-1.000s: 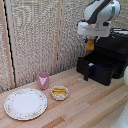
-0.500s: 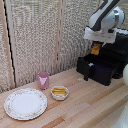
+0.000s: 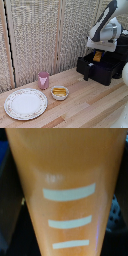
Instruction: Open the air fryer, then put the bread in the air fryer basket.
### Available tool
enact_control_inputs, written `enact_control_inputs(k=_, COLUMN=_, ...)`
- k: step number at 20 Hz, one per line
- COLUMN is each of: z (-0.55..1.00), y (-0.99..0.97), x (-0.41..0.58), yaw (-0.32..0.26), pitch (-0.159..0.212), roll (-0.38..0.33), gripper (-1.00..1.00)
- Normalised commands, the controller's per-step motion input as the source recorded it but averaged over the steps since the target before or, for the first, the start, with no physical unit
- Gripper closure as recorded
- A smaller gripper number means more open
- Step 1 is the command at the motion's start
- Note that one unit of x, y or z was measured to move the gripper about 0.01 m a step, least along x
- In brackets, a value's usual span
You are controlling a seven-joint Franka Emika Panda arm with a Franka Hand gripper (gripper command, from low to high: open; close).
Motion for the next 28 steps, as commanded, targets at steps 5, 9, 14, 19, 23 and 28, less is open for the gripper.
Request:
enact_control_inputs(k=5, z=-0.34, y=-0.01, x=0.002, yaw=-0.065, pitch=0.072, roll=-0.048, gripper=1.0)
enact_control_inputs(k=9, z=-0.09, y=-0.12, x=0.004, yaw=-0.042, pitch=0.006, roll=-0.031, gripper=-1.0)
enact_control_inputs(k=14, z=0.21, y=-0.04, x=-0.068, yaw=-0.049, pitch=-0.047, roll=-0.003, gripper=-1.0)
enact_control_inputs(k=19, z=0.49, y=0.12, x=-0.127, yaw=-0.128, pitch=-0.014, roll=0.004, gripper=-1.0)
enact_control_inputs(k=23, z=0.64, y=0.32, x=-0.039, yaw=-0.139, pitch=0.0, roll=0.002, gripper=-1.0)
enact_control_inputs(k=28, z=0.46, y=0.27, x=0.0, yaw=-0.152, pitch=0.0, roll=0.015, gripper=-1.0)
